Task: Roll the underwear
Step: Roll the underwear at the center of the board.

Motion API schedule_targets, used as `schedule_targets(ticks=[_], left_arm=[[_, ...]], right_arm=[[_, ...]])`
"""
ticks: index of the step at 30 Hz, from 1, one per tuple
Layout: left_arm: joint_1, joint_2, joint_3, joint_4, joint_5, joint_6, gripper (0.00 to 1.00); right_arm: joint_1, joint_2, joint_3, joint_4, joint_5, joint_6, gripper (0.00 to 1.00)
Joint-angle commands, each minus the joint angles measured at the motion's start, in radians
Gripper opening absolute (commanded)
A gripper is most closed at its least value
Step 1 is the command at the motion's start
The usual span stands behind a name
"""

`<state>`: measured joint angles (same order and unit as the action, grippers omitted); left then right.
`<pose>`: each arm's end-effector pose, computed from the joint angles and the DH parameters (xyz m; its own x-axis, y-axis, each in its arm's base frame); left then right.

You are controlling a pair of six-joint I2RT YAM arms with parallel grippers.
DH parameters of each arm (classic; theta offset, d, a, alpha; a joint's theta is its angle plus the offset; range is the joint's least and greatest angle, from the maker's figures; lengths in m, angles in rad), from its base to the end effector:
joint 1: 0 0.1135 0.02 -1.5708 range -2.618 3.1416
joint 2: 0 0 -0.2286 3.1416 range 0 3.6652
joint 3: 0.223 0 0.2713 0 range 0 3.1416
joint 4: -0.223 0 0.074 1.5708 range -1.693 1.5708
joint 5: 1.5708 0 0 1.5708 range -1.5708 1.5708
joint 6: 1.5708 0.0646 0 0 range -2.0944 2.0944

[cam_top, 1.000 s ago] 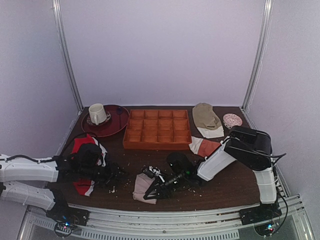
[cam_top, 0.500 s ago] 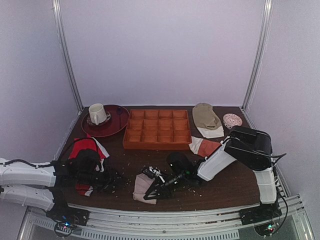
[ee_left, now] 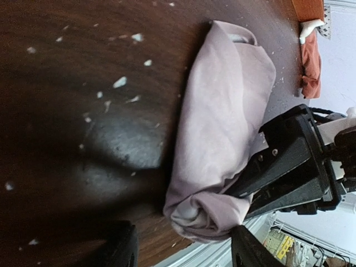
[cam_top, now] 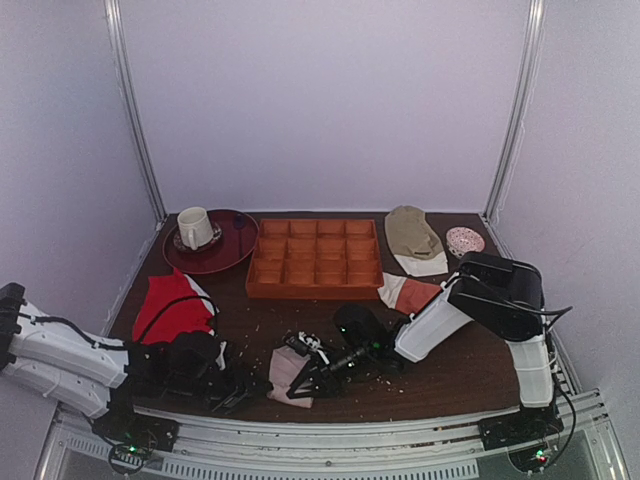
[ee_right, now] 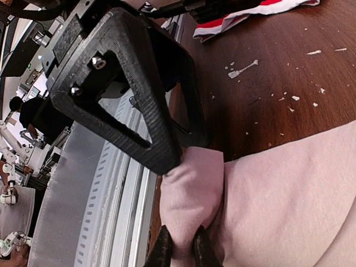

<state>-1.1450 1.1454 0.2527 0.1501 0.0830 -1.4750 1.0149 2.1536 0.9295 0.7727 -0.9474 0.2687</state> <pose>0.0944 -0.2211 0.0597 -0.9552 -0.2955 -0.0147 -0.1888 0.6471 -0.7387 0.1627 0.3612 0.0272 -0.4559 -0.4402 -0.7735 -0.7887 -0.2029 0.5804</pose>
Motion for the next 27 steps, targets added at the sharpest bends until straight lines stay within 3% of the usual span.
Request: schedule_targets(ticks=[1,5,14,19,27], left_arm=[[-0.013,0.113,-0.040,0.283,-0.069,0.005,0.61],[-0.013,0.165,-0.090,0.417,-0.093,-0.009,0.61],[-0.012,0.140,-0.075,0.327,-0.065,0.077,0.61],[-0.012,0.251,-0.071,0.438,0.001,0.126,0.58],[-0.012,0.397,-0.116,0.658,0.029,0.083,0.48]], right_arm=[[-0.006,0.088,-0.065,-0.247,0.022,0.036,0.00],[-0.007,0.080,-0.065,-0.271,0.016,0.022,0.00],[-0.007,0.073,-0.059,-0.300,0.018,0.010,0.00],[-0.007,0.080,-0.050,-0.299,0.016,0.015,0.00],[-0.006,0.074,-0.045,-0.312,0.023,0.009,0.00]])
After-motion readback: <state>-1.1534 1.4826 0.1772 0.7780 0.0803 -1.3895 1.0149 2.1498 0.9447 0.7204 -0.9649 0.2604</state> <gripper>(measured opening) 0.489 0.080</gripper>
